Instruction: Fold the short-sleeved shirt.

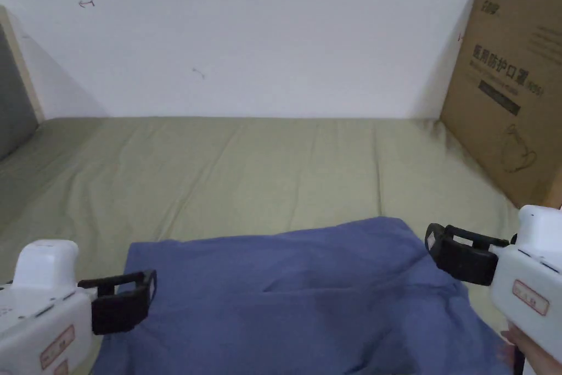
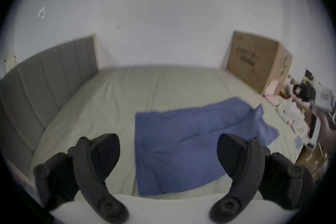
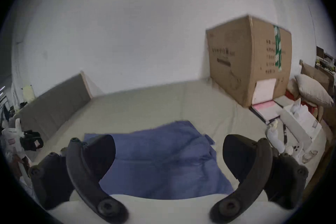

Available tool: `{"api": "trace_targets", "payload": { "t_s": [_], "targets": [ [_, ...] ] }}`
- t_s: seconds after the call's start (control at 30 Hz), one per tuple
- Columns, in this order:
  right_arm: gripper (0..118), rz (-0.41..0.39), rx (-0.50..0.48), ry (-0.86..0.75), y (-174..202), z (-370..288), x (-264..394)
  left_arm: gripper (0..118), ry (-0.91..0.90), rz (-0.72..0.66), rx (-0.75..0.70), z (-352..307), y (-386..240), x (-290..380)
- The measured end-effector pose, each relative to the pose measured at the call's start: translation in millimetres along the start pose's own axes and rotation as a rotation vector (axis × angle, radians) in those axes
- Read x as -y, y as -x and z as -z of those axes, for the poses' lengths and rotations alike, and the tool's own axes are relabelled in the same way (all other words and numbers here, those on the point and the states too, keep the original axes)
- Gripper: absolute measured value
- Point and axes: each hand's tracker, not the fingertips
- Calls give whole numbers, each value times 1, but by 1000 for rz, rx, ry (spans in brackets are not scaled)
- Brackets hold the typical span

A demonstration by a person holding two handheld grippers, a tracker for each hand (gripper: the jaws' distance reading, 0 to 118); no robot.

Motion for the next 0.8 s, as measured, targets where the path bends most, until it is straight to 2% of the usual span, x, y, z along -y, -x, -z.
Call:
{"api": "trace_targets", "payload": {
  "t_s": [0.03,0.07,0.1,0.13,0.17,0.2,0.23,0.3,0.37,0.43,0.53,0.6,0.63,0.67,0.7,0.73,0.77,0.8],
  "targets": [
    [114,-1,-31,-43,12,-14,0,84,-61,-31,0,-14,-7,0],
    [114,0,-49,-78,23,-25,2,84,-104,-69,21,-20,-5,2],
    [108,-2,-63,-103,35,-33,4,59,-129,-88,28,-26,-6,3],
    [84,-6,-73,-131,46,-42,6,19,-139,-86,4,-31,-10,3],
    [43,-19,-63,-144,56,-46,8,0,-155,-77,-17,-32,-13,5],
    [0,-33,-49,-141,65,-44,10,0,-165,-61,-30,-37,-26,6],
    [0,-30,-40,-117,73,-40,17,0,-169,-44,-26,-37,-29,6],
    [0,-44,-91,-68,79,-25,21,0,-156,-25,-24,-33,-32,4],
    [0,-51,-57,-55,83,-21,18,0,-129,-28,-46,-32,-29,-2],
    [0,-23,-79,-50,80,-20,17,0,-73,-65,-72,-25,-13,-9],
    [0,-28,-88,-36,74,-22,16,0,315,-144,-113,15,32,-15],
    [0,-50,-90,-6,70,-17,19,1,567,-225,-53,48,64,1],
    [0,-55,-89,9,68,-20,18,10,603,-231,-48,61,75,16],
    [0,-54,-91,24,65,-18,21,35,586,-237,-97,69,82,29],
    [0,-53,-94,40,63,-15,24,75,599,-235,-129,76,84,39],
    [0,-52,-99,61,59,-12,27,109,636,-213,-146,86,90,51],
    [0,-54,-97,69,57,-15,28,116,687,-228,-143,95,91,64],
    [0,-58,-91,78,55,-14,31,116,711,-240,-151,100,92,74]
  ]
}}
